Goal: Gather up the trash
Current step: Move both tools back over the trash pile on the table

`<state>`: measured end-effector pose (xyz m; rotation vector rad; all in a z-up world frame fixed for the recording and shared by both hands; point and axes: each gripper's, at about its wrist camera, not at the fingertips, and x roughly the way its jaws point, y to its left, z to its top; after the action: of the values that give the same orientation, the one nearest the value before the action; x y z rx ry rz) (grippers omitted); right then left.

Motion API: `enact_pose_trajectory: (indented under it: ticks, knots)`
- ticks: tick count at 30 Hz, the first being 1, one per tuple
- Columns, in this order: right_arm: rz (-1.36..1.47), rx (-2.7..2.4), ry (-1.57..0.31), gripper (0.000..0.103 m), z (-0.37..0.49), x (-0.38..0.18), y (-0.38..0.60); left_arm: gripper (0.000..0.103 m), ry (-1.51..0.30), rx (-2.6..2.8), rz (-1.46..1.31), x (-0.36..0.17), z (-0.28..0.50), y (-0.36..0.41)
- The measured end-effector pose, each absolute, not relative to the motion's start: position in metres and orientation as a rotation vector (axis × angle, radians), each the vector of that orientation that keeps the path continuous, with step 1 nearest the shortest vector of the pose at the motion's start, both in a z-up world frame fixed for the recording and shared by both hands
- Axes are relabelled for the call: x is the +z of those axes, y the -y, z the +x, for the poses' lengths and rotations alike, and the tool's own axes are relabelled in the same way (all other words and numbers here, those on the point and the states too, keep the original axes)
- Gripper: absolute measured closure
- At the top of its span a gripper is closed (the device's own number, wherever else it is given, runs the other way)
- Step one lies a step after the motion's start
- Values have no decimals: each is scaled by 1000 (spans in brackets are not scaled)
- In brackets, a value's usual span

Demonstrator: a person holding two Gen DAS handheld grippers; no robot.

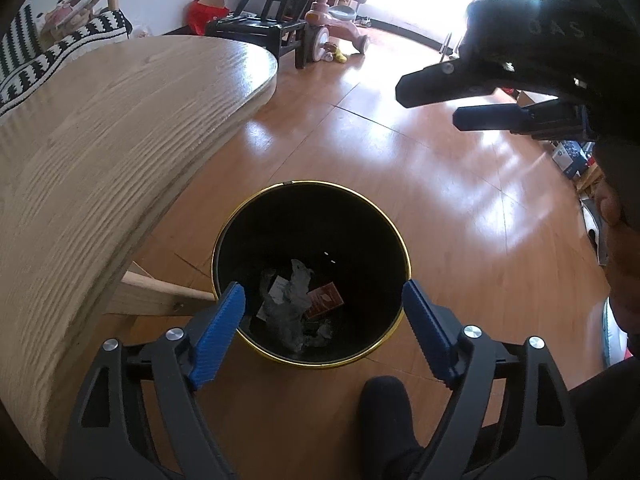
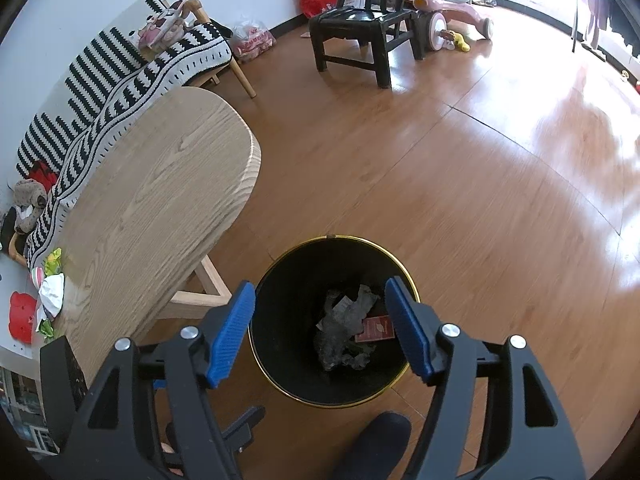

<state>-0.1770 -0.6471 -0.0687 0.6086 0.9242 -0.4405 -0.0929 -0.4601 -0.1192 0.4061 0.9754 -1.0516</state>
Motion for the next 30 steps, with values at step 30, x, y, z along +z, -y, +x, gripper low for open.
enact_pose_trajectory:
  ticks: [30]
  knots:
    - [325, 35, -823, 15, 32, 14, 358, 8, -843, -269, 41, -5, 62, 77]
